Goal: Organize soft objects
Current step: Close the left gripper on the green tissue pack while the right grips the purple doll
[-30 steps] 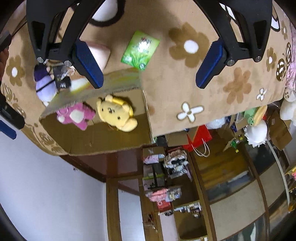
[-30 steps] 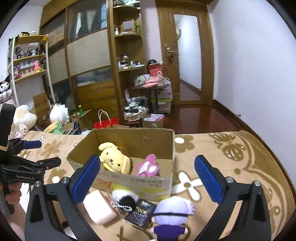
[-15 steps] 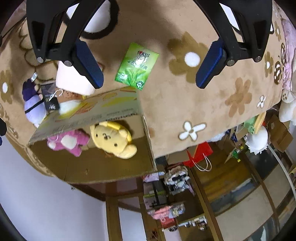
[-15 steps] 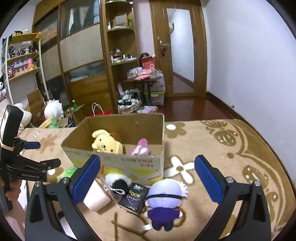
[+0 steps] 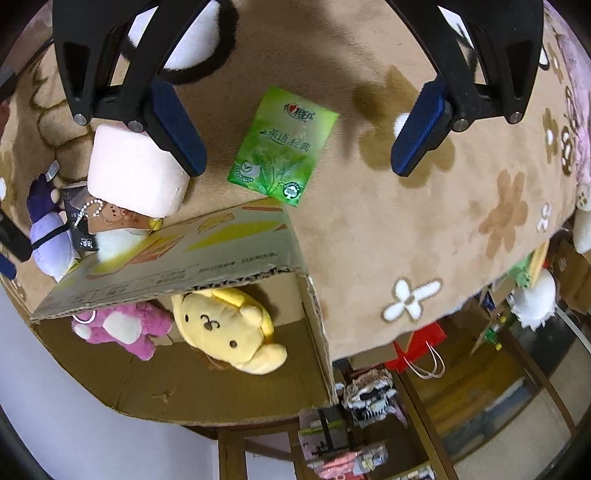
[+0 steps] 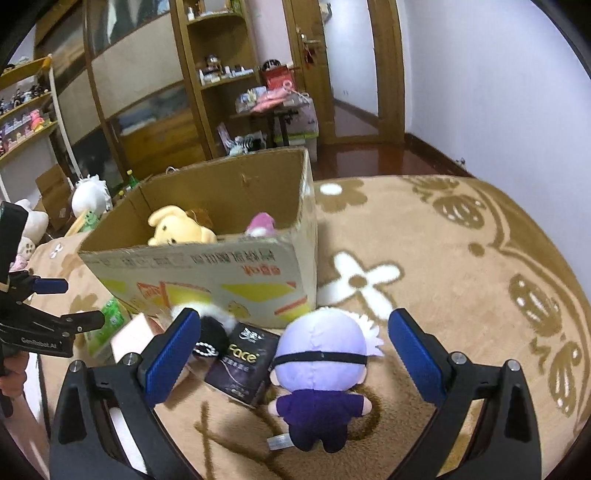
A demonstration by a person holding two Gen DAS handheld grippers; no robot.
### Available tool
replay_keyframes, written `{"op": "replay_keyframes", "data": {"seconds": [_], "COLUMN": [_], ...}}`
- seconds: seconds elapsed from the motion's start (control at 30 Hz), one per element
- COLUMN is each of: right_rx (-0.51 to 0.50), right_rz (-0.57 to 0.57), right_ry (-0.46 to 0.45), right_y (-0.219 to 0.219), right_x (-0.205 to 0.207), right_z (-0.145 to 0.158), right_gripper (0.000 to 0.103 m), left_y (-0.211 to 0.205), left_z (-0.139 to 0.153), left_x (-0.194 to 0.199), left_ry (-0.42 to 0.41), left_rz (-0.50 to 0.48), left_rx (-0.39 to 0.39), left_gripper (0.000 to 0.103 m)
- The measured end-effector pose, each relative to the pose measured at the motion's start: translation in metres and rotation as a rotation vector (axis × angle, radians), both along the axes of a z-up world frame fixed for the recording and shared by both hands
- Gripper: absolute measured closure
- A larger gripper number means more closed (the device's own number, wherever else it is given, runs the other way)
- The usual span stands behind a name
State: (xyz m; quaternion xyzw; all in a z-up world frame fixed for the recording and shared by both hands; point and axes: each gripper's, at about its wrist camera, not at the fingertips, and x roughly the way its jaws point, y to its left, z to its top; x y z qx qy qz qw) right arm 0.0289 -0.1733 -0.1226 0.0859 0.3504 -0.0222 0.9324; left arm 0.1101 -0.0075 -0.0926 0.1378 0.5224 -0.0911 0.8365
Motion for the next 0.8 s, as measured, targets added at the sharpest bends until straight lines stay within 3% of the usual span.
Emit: {"op": "replay_keyframes", "data": {"seconds": [0.2, 0.4, 0.53, 0.73, 0.8], "right_rx": [0.005, 0.02, 0.075, 0.125, 0.123], "right_rz": [-0.011, -0.054, -0.05, -0.043, -0.039], "right_ry": [0.04, 0.065, 0.088, 0.124, 0.142], "right_y": [-0.004, -0.012, -0.018, -0.023, -0.023], "right_x": [0.007, 0.011, 0.012, 0.017, 0.018], "right_z": [-0.017, -0.029, -0.035, -0.043, -0.048], "right_gripper": [0.0, 0.001, 0.007, 0.026, 0.028], "left_y": [-0.001, -0.006, -0.007, -0.004, -0.001], "left_z": [-0.017, -0.03, -0.034, -0.041, -0.043], "left_x": [0.01, 0.013, 0.017, 0.021, 0.022], "left_ry": [0.093, 0.131, 0.146, 0.166, 0.177], "left_rz": [0.011, 0.002, 0.019, 0.04, 0.045], "left_rx": [-0.022, 0.021, 0.025, 0.027, 0.017], "left_gripper": [0.004, 0.004, 0.004, 0.005, 0.015]}}
